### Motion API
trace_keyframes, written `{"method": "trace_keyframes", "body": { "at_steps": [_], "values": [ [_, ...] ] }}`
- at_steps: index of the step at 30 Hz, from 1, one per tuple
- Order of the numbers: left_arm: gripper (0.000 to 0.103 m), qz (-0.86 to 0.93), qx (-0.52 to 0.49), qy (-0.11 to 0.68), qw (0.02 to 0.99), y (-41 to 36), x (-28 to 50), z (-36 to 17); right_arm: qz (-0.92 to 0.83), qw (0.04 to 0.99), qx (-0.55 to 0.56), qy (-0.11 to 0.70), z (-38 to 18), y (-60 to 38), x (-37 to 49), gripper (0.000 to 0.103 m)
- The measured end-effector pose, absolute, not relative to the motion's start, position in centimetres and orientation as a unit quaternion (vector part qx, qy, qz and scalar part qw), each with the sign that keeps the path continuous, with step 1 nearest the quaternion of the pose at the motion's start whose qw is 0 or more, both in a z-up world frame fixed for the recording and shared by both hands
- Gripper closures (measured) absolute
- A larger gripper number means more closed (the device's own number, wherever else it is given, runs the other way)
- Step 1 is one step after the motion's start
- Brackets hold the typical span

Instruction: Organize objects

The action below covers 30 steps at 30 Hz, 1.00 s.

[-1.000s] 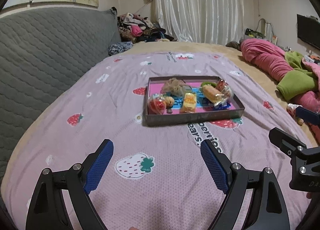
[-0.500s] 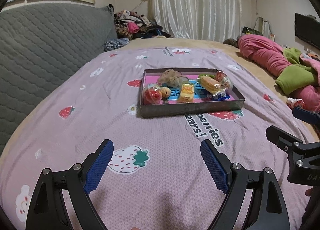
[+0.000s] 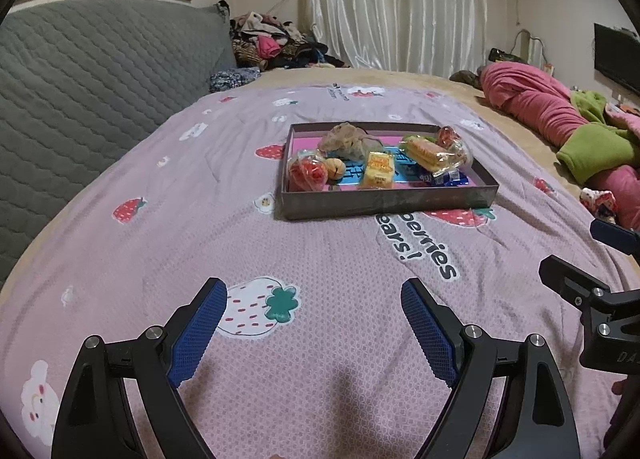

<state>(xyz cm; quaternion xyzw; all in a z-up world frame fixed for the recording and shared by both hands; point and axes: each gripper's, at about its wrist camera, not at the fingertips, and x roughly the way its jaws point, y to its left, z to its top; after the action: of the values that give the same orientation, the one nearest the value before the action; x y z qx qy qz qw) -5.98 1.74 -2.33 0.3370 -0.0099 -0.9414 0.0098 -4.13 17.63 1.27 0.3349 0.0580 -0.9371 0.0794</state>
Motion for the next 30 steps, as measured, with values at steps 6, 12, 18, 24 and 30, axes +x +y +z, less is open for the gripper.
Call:
{"method": "trace_keyframes", "body": {
  "at_steps": [6,12,18,24,30],
  "values": [
    [0.013,-0.941,0.337,-0.007,0.004,1.8,-6.1,-3.0,-0.936,0.079,0.339,0.055,0.4,17.8,-4.2,0.001],
    [0.013,-0.942,0.336,-0.007,0.009,1.9,-6.2,-3.5,-0.935,0.078,0.342,0.054,-0.3,18.0,-4.2,0.001],
    [0.013,-0.941,0.339,-0.01,0.005,1.9,-6.2,-3.9,-0.933,0.076,0.347,0.054,-1.0,18.2,-4.3,0.001],
    [0.013,-0.938,0.348,0.0,0.006,1.8,-6.5,-4.6,-0.932,0.073,0.35,0.055,-1.4,18.4,-4.4,0.001],
    [0.013,-0.937,0.35,0.002,0.009,1.7,-6.6,-4.8,-0.93,0.076,0.355,0.06,-1.7,18.0,-4.5,0.001]
  ]
}}
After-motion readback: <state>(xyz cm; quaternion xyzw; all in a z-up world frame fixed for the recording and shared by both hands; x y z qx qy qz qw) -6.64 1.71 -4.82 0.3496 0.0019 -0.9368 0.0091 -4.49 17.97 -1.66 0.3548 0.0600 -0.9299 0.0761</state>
